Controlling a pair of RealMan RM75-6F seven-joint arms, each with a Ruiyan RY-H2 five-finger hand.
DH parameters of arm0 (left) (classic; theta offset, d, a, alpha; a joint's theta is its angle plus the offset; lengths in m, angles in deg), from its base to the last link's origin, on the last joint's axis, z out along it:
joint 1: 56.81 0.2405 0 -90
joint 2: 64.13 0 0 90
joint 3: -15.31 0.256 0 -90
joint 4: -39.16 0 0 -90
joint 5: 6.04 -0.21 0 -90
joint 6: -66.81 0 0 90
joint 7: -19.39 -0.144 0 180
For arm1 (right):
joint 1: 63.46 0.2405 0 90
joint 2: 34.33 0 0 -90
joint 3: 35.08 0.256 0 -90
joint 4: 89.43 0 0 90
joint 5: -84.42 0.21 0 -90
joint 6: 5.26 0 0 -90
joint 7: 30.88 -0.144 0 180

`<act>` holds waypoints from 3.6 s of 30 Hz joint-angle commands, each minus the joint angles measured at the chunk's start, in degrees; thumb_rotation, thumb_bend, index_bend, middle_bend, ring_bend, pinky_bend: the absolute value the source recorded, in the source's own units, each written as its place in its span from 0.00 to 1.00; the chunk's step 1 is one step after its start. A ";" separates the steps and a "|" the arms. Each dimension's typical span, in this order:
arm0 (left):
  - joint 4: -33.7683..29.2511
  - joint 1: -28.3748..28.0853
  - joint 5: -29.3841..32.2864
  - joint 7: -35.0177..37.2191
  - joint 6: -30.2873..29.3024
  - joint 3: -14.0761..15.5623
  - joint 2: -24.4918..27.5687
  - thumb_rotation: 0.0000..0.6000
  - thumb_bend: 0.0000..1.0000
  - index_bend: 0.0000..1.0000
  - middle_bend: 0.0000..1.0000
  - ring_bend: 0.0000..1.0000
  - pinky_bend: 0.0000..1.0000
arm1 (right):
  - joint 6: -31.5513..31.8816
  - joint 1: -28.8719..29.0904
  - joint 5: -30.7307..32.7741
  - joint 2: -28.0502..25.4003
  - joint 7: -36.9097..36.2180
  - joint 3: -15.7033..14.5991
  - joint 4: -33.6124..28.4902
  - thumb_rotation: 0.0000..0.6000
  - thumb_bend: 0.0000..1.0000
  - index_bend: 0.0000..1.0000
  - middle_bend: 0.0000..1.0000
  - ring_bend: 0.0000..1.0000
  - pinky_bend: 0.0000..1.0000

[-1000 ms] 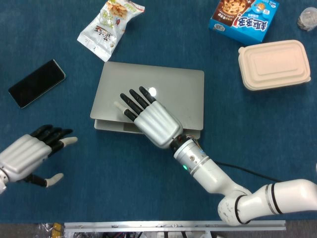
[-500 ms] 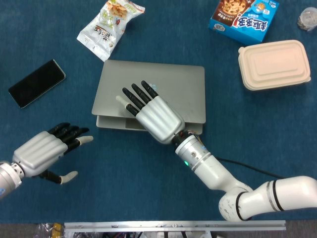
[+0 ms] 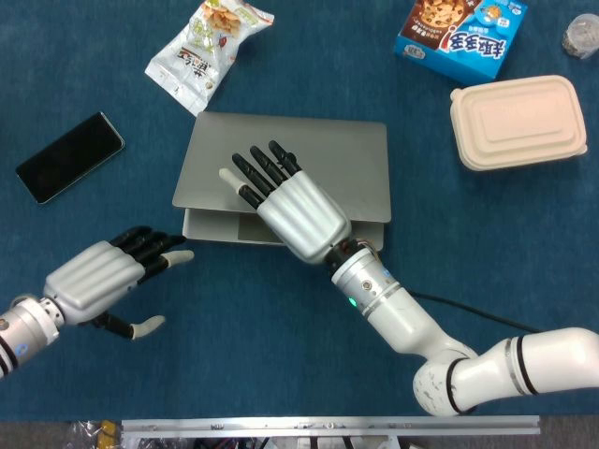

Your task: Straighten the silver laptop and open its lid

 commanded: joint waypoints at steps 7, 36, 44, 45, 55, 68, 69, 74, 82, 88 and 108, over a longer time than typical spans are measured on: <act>1.53 -2.17 0.91 1.07 1.72 -0.03 -3.13 0.52 0.34 0.01 0.00 0.00 0.00 | 0.56 0.69 0.75 -0.22 0.63 0.20 -0.39 1.00 0.45 0.00 0.05 0.00 0.10; 7.99 -5.32 8.57 -0.61 7.00 -0.73 -12.20 0.52 0.34 0.01 0.00 0.00 0.00 | 0.73 2.04 2.52 0.28 -0.45 -0.61 1.21 1.00 0.45 0.00 0.04 0.00 0.10; 7.71 -5.30 8.93 -1.46 6.60 -0.08 -12.00 0.52 0.34 0.01 0.00 0.00 0.00 | 0.89 2.14 2.62 0.33 -0.85 -0.61 2.16 1.00 0.45 0.00 0.04 0.00 0.10; 7.65 -5.33 8.95 -1.55 6.57 0.01 -11.99 0.52 0.34 0.01 0.00 0.00 0.00 | 1.02 2.12 2.66 0.18 -0.90 -0.48 2.15 1.00 0.45 0.00 0.04 0.00 0.10; 7.18 -5.51 9.34 -2.29 6.39 0.36 -12.09 0.52 0.34 0.01 0.00 0.00 0.00 | 2.17 1.87 2.91 -2.39 -1.40 0.92 1.25 1.00 0.45 0.00 0.04 0.00 0.10; 6.98 -5.51 10.18 -3.15 6.38 0.58 -12.26 0.52 0.34 0.01 0.00 0.00 0.00 | 3.33 2.12 3.99 -7.20 -2.56 4.14 0.41 1.00 0.45 0.00 0.04 0.00 0.10; 6.99 -5.50 10.25 -3.20 6.38 0.60 -12.30 0.52 0.34 0.01 0.00 0.00 0.00 | 3.42 2.19 4.20 -7.53 -2.65 4.44 0.39 1.00 0.45 0.00 0.04 0.00 0.10; 7.02 -5.47 10.43 -3.28 6.47 0.79 -12.37 0.52 0.34 0.01 0.00 0.00 0.00 | 3.59 2.52 4.85 -8.63 -2.63 4.86 0.30 1.00 0.45 0.00 0.04 0.00 0.10; 7.38 -5.27 10.53 -3.31 6.35 1.21 -12.32 0.53 0.34 0.01 0.00 0.00 0.00 | 4.03 3.34 5.95 -9.72 -2.73 5.82 1.22 1.00 0.45 0.00 0.04 0.00 0.10; 7.31 -5.27 10.40 -3.10 6.16 1.41 -12.18 0.52 0.34 0.01 0.00 0.00 0.00 | 3.90 4.16 6.97 -10.48 -2.86 6.63 2.92 1.00 0.45 0.00 0.04 0.00 0.10; 6.71 -5.29 10.94 -3.82 6.25 1.34 -12.05 0.53 0.34 0.01 0.00 0.00 0.00 | 2.99 6.44 10.71 -11.52 -5.43 9.33 11.63 1.00 0.45 0.00 0.04 0.00 0.10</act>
